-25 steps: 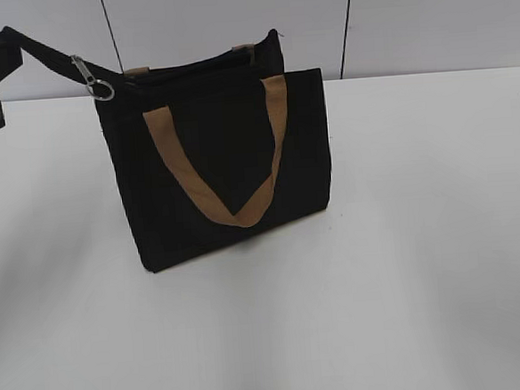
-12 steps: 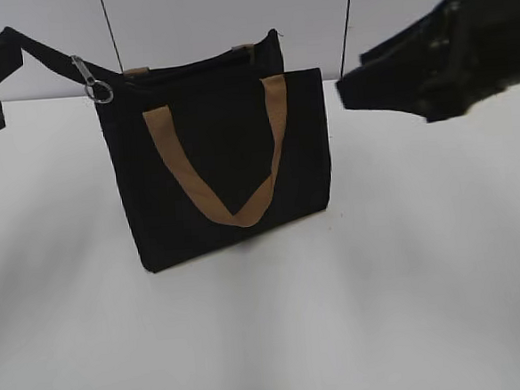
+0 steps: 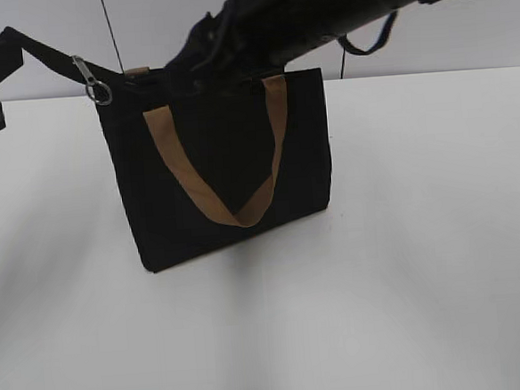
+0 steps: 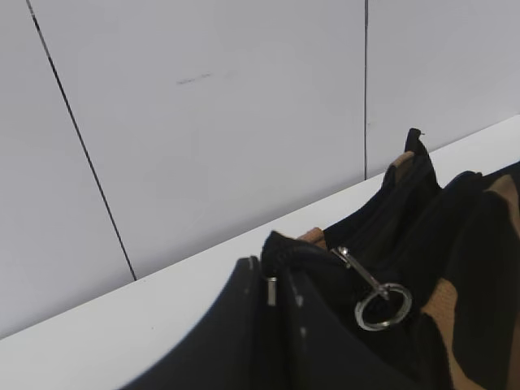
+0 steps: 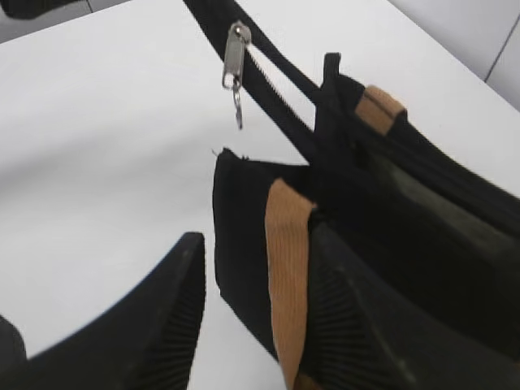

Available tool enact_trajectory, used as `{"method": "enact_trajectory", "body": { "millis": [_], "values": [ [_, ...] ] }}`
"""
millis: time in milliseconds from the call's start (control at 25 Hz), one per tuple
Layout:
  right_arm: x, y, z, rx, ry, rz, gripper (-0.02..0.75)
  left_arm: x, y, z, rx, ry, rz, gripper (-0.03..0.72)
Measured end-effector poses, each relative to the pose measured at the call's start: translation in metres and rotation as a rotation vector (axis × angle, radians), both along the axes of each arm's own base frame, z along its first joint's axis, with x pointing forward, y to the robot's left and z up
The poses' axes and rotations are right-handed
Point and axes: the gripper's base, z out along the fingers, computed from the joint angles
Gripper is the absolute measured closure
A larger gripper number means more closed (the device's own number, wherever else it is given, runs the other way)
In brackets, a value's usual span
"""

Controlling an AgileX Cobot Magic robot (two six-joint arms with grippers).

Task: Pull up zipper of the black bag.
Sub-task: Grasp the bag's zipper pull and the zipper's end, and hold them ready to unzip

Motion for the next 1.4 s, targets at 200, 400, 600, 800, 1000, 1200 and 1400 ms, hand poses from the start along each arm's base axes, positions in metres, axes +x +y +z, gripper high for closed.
{"method": "enact_trajectory", "body": {
  "millis": [200,400,600,800,1000,1200,1400],
  "values": [
    [0.021,0.03,-0.011,-0.004,-0.017,0.032,0.414,0.0,0.0,0.0,0.0,0.0,0.0,0.669],
    [0.034,0.051,-0.02,-0.004,-0.034,0.052,0.414,0.0,0.0,0.0,0.0,0.0,0.0,0.669],
    [0.03,0.068,-0.031,-0.021,-0.033,0.096,0.414,0.0,0.0,0.0,-0.001,-0.002,-0.001,0.669],
    [0.031,0.073,-0.042,-0.035,-0.016,0.104,0.414,0.0,0.0,0.0,-0.001,-0.003,-0.003,0.669],
    [0.034,0.075,-0.044,-0.037,-0.024,0.094,0.414,0.0,0.0,0.0,-0.001,-0.003,-0.003,0.669],
    [0.036,0.075,-0.043,-0.032,-0.039,0.075,0.414,0.0,0.0,0.001,-0.002,-0.005,-0.005,0.669],
    [0.036,0.075,-0.042,-0.018,-0.029,0.067,0.48,0.0,0.0,0.001,-0.002,-0.005,-0.005,0.669]
  ]
}}
